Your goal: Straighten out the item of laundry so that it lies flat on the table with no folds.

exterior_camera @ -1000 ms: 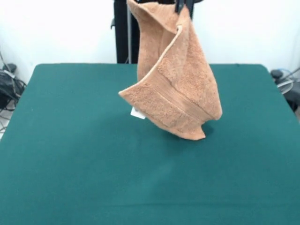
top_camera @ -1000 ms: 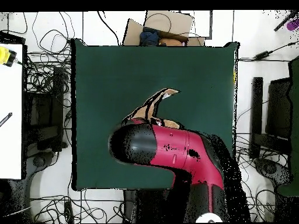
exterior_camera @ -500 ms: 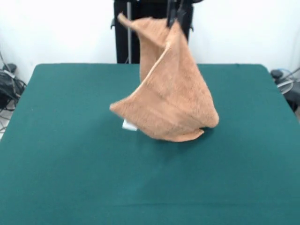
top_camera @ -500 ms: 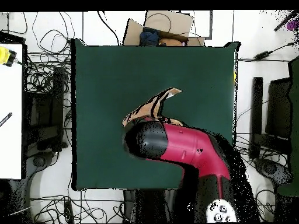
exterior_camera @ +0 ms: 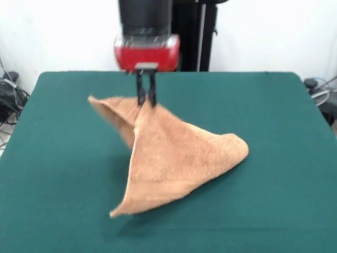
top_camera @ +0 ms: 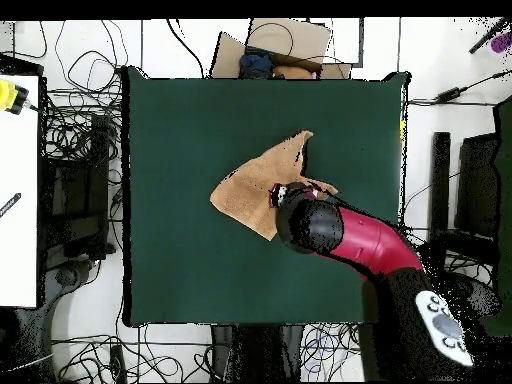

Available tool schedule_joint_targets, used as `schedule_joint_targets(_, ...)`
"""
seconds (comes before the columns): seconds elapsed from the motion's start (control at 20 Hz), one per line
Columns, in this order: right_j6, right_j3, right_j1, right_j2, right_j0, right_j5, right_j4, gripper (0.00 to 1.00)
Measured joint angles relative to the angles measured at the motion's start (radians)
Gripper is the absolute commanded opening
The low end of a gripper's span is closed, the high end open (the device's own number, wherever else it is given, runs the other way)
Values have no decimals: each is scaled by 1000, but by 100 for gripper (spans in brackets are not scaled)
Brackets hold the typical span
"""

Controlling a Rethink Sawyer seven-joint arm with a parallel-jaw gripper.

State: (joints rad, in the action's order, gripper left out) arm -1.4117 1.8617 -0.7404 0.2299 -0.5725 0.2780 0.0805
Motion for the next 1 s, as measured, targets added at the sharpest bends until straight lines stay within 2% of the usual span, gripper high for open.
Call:
schedule_joint_targets(0.25, 0, -9, 122, 51, -81, -59, 87, 0)
schedule_joint_targets(0.55, 0, -13, 207, 86, -114, -59, 170, 0)
schedule_joint_targets(1.0, 0, -14, 228, 115, -116, -59, 207, 0)
